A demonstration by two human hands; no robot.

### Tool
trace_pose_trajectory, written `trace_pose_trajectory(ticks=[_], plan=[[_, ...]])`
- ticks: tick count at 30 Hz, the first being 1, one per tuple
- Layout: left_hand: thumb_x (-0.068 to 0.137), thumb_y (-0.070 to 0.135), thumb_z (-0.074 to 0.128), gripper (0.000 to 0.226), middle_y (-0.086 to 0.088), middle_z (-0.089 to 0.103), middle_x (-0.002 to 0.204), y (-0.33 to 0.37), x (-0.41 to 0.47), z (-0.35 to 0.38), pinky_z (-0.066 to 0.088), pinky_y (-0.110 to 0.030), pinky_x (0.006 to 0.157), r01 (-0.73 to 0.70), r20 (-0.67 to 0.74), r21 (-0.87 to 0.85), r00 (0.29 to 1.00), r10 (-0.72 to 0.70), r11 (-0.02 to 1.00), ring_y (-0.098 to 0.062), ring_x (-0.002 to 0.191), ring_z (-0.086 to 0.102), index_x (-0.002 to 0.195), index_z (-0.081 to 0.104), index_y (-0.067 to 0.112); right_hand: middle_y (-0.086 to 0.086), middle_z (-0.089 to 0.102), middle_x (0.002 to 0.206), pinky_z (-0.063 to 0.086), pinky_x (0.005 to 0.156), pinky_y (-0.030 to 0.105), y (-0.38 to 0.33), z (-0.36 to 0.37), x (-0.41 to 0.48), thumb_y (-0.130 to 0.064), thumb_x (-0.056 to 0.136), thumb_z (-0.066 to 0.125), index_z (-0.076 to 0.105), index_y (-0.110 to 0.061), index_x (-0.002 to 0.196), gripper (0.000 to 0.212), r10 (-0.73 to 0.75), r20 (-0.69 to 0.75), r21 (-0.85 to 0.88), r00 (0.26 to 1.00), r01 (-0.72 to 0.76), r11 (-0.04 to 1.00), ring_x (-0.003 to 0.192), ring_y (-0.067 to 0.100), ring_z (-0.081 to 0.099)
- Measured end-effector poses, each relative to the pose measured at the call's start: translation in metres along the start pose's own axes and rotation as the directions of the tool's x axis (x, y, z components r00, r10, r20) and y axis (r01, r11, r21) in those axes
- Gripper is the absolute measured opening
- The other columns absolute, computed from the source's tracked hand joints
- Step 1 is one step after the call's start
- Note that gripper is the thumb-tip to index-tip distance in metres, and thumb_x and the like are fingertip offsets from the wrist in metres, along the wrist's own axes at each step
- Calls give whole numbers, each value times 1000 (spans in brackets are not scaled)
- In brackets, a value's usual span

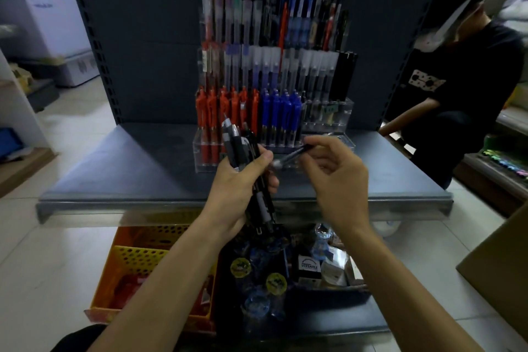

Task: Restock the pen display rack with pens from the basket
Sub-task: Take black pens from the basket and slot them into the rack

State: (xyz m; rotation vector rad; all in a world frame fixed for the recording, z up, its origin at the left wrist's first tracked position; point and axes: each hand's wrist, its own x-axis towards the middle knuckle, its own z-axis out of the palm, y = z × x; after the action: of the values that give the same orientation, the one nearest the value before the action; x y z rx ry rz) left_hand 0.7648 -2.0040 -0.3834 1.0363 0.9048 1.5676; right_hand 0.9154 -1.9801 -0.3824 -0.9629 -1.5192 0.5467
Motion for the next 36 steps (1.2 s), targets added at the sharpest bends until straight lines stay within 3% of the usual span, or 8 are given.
trace_pose_trajectory(ticks=[5,10,13,17,22,28,32,36], plan=[[94,12,58,7,-2,59,72,-2,3,-4,48,-26,56,-32,31,71,999,30,997,-14,58,56,87,57,12,6,69,75,59,70,38,2,-5,17,-12,90,68,65,-16,99,10,47,-8,13,999,-46,999,69,19,69],[93,13,59,10,-3,59,69,-4,5,-3,49,-25,55,-41,45,114,998,36,993,-14,58,57,84,58,12,-2,56,69,45,63,24,5,-8,32,-25,90,68,68,-19,91,6,-4,-2,-115,1000,4,993,62,11,52],[95,15,58,8,-2,59,71,-2,10,-1,49,-25,56,-36,20,74,999,35,997,-14,58,56,87,58,15,-1,64,85,47,68,21,4,-11,47,-29,90,68,71,-16,97,15,0,-16,-138,1000,-2,990,72,8,58],[98,17,54,11,2,53,64,0,19,-1,50,-27,58,-66,-37,-35,997,64,997,-13,57,55,86,54,16,-1,72,80,58,72,32,4,-13,65,-27,92,66,73,-11,96,18,8,-16,-173,1000,-11,985,75,13,68],[99,25,49,18,0,50,61,-1,24,-2,55,-40,76,-104,-93,-92,991,95,990,-17,57,53,86,53,13,-1,71,75,57,69,28,6,-7,80,-25,93,66,72,-10,88,16,-13,-13,-279,1000,9,960,71,11,68],[92,38,53,26,4,39,56,1,24,-5,41,-25,48,-34,-39,-146,999,29,989,-11,45,39,82,49,14,-3,65,79,56,74,37,26,12,65,-25,91,67,71,-13,91,13,5,52,-436,999,18,900,76,16,64],[98,26,54,28,4,36,56,-2,24,-6,37,-25,45,40,-16,-96,999,-42,995,-10,44,35,74,44,17,-2,53,97,40,88,36,31,13,59,-39,90,66,75,-20,95,22,-35,21,-636,999,41,771,103,26,50],[97,11,52,15,3,38,57,-1,24,-6,36,-26,48,94,17,-95,996,-92,991,-11,47,36,83,47,15,-2,71,86,49,89,43,31,8,65,-45,88,66,76,-24,92,24,67,77,-578,995,-10,816,93,25,63]])
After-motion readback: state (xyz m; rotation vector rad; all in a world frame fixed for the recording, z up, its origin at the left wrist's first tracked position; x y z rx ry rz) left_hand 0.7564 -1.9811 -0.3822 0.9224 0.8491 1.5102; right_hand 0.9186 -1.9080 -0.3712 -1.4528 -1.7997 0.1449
